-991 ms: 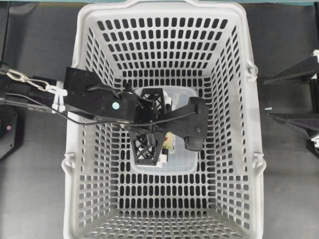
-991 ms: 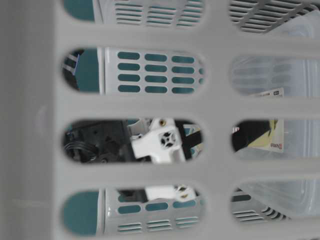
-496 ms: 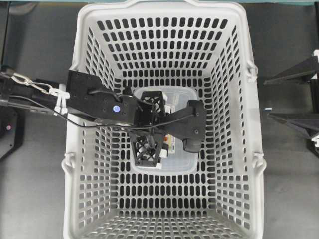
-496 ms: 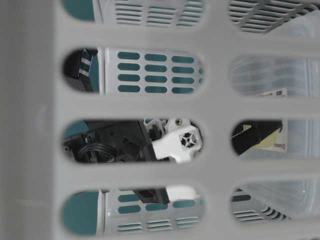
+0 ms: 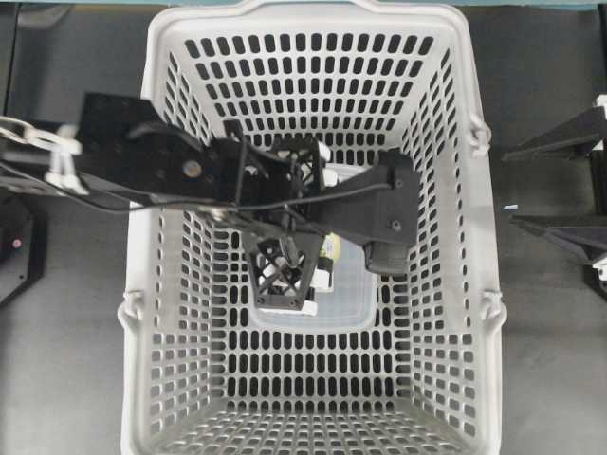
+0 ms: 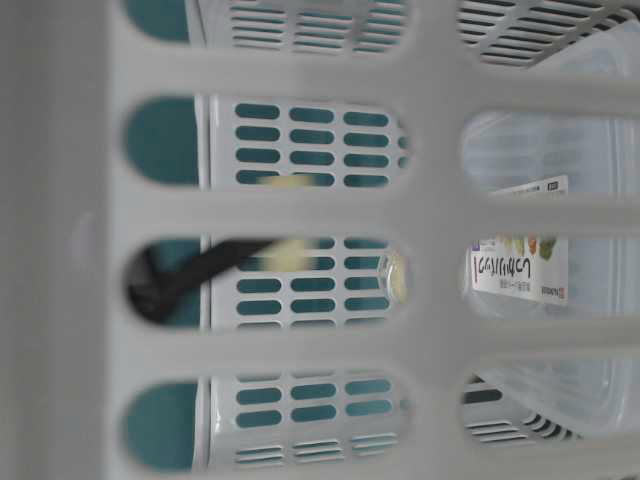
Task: Pick up the cellophane tape from the shopping basket with the left arm.
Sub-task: 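Lift the gripped tape roll upward with the left gripper, then hold the tape roll raised above the container with the left gripper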
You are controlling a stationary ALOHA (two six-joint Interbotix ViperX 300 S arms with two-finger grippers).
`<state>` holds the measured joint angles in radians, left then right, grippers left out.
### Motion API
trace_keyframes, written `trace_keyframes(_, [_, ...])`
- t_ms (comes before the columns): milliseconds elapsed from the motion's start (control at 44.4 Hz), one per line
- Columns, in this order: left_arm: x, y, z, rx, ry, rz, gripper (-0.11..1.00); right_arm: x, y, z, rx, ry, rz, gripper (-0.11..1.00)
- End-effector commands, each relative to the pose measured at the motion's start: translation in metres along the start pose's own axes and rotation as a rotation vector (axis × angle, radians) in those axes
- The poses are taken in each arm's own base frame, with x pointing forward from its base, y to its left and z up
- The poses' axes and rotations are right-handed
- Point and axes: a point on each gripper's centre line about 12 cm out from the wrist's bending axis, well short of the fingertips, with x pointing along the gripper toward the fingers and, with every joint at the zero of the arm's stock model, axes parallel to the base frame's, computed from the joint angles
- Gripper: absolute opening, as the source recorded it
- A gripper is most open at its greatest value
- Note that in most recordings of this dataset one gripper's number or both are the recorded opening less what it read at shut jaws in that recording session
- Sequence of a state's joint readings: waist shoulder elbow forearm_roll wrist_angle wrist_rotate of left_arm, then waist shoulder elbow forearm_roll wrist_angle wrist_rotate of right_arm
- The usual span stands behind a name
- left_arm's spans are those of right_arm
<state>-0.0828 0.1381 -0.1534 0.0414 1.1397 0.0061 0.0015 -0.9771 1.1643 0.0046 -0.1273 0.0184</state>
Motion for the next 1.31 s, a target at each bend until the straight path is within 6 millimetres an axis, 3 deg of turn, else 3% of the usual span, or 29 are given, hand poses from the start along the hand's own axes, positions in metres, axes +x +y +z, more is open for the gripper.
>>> trace_keyframes(0, [-0.047, 0.000, 0.016, 0.001, -0.068, 0.003, 0.50, 0.002, 0.000, 0.010, 0.002, -0.031, 0.000, 0.78])
trace_keyframes(113, [-0.062, 0.000, 0.022, 0.000, -0.065, 0.003, 0.50, 0.002, 0.000, 0.010, 0.003, -0.031, 0.000, 0.78])
trace_keyframes(1284, [-0.054, -0.001, 0.019, 0.000, -0.008, 0.002, 0.50, 0.001, 0.002, 0.011, 0.001, -0.040, 0.011, 0.78])
